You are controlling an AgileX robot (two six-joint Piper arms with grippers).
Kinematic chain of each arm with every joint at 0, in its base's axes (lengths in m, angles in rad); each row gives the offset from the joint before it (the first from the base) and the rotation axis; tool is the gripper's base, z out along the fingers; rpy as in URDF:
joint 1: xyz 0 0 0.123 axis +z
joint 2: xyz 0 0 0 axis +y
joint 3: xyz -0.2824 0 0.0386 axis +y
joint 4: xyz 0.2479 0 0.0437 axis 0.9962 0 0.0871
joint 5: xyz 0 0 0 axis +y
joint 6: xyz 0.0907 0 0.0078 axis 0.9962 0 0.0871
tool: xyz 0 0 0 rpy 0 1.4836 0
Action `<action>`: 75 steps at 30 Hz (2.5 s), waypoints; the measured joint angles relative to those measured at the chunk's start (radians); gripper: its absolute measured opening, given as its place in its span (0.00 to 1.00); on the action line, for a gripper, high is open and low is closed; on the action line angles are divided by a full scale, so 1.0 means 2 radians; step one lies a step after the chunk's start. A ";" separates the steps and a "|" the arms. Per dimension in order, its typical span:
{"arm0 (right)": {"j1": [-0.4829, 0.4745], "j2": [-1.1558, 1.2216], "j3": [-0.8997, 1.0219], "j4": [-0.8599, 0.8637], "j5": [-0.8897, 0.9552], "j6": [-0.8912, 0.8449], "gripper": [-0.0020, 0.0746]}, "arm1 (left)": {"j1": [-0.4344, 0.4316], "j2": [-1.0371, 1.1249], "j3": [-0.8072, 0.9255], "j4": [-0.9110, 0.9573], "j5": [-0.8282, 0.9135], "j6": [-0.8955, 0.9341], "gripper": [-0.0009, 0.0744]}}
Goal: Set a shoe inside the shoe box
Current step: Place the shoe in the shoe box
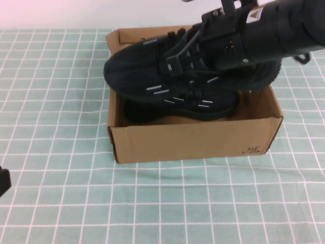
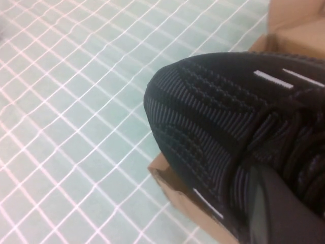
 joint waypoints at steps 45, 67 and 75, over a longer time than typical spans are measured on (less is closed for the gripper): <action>-0.084 0.143 0.000 0.181 0.078 -0.063 0.02 | 0.000 0.000 0.000 0.020 -0.005 -0.028 0.01; -0.084 0.186 -0.005 0.132 0.100 -0.089 0.37 | 0.000 0.000 0.000 0.030 -0.007 -0.037 0.01; -0.084 0.162 -0.006 0.022 0.105 -0.063 0.82 | 0.000 0.000 0.000 0.040 -0.008 -0.037 0.01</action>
